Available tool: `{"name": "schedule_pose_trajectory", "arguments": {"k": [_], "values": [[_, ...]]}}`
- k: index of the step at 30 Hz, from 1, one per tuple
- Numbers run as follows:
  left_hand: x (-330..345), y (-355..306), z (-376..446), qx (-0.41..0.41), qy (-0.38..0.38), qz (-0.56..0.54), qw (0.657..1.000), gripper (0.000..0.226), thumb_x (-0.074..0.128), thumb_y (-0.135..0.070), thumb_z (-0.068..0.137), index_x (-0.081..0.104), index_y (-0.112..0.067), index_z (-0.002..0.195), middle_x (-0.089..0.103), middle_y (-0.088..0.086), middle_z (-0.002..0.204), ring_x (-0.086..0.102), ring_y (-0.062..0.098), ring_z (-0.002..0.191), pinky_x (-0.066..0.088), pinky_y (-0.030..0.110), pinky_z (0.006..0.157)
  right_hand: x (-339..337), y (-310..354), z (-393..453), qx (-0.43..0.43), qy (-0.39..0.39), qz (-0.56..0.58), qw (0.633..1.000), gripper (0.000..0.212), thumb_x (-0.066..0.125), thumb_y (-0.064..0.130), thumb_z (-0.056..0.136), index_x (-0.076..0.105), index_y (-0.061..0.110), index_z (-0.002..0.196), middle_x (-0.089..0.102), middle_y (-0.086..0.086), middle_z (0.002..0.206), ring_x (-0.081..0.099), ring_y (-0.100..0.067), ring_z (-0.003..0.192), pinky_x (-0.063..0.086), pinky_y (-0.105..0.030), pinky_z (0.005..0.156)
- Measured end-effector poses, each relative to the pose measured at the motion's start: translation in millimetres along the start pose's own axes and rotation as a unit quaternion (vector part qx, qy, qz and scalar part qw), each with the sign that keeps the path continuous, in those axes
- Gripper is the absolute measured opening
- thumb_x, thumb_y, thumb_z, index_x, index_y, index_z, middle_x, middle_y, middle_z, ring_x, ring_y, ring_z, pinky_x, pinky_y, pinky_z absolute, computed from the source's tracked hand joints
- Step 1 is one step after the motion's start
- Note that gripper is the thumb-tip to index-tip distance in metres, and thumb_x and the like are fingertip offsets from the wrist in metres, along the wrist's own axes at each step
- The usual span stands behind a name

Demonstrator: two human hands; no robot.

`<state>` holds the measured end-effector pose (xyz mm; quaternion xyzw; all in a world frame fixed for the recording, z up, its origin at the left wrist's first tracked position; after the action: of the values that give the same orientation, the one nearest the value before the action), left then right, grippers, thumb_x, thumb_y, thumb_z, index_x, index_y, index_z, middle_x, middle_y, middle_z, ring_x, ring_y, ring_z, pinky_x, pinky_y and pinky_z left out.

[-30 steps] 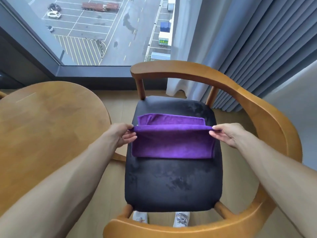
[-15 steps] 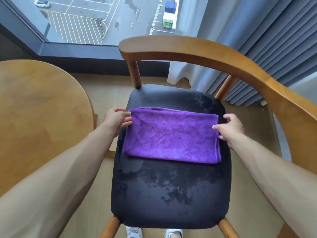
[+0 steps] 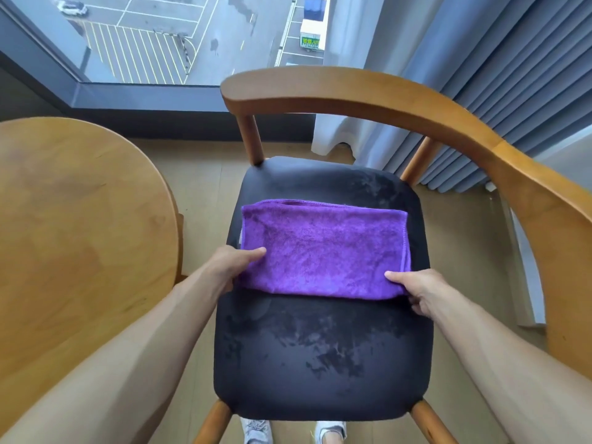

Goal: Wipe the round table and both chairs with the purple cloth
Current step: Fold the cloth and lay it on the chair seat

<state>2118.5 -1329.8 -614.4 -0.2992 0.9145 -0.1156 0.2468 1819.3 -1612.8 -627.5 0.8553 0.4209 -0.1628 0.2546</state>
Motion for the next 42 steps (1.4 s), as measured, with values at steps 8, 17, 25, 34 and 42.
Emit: {"name": "schedule_pose_trajectory", "arguments": {"k": [8,17,25,34,42], "values": [[-4,19,-16,-0.005,0.077,-0.024,0.997,0.028,0.072,-0.019,0.092,0.063,-0.006,0.114,0.066,0.007,0.103,0.064,0.021,0.085,0.052,0.032,0.061,8,-30,-11,0.073,0.072,0.138,0.985,0.020,0.064,0.003,0.093,0.055,0.008,0.110,0.062,-0.014,0.109,0.065,-0.029,0.084,0.061,-0.041,0.051],[-7,14,-14,-0.007,0.042,-0.083,0.996,0.057,0.079,-0.038,0.083,0.058,-0.005,0.124,0.063,0.010,0.111,0.064,0.028,0.090,0.052,0.035,0.067,40,-52,-40,0.121,0.045,0.361,0.923,0.039,0.061,0.004,0.094,0.053,0.007,0.132,0.063,-0.018,0.129,0.065,-0.033,0.109,0.053,-0.045,0.089],[-4,0,-11,0.029,-0.019,-0.075,0.997,0.033,0.082,-0.017,0.080,0.063,-0.004,0.104,0.061,0.013,0.095,0.059,0.027,0.085,0.049,0.035,0.070,172,-54,-145,0.224,0.237,0.390,0.861,0.053,0.056,0.020,0.101,0.039,-0.011,0.141,0.049,-0.026,0.144,0.050,-0.035,0.133,0.039,-0.046,0.109],[102,-101,-85,0.263,0.068,-0.045,0.961,0.043,0.064,0.008,0.079,0.033,-0.019,0.069,0.037,0.004,0.060,0.039,0.012,0.036,0.039,0.020,0.033,138,-49,-116,0.184,0.163,0.446,0.860,0.041,0.034,0.019,0.104,0.043,-0.005,0.136,0.056,-0.028,0.127,0.063,-0.039,0.104,0.050,-0.049,0.092],[257,-115,-105,0.252,0.207,0.068,0.943,0.015,0.068,-0.016,0.088,0.055,-0.015,0.082,0.062,0.006,0.077,0.067,0.020,0.076,0.063,0.047,0.069,23,-55,-49,0.110,0.033,0.366,0.923,0.041,0.027,0.020,0.100,0.052,0.010,0.131,0.063,-0.023,0.123,0.064,-0.036,0.095,0.052,-0.051,0.084]]}}
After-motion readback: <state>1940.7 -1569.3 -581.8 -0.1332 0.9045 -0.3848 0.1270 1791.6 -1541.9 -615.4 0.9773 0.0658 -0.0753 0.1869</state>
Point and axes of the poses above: each hand's wrist, its own z-axis towards the middle knuckle, its own x-axis out of the palm, y = z × x, the point moved 10 cm from there along z, towards the middle knuckle
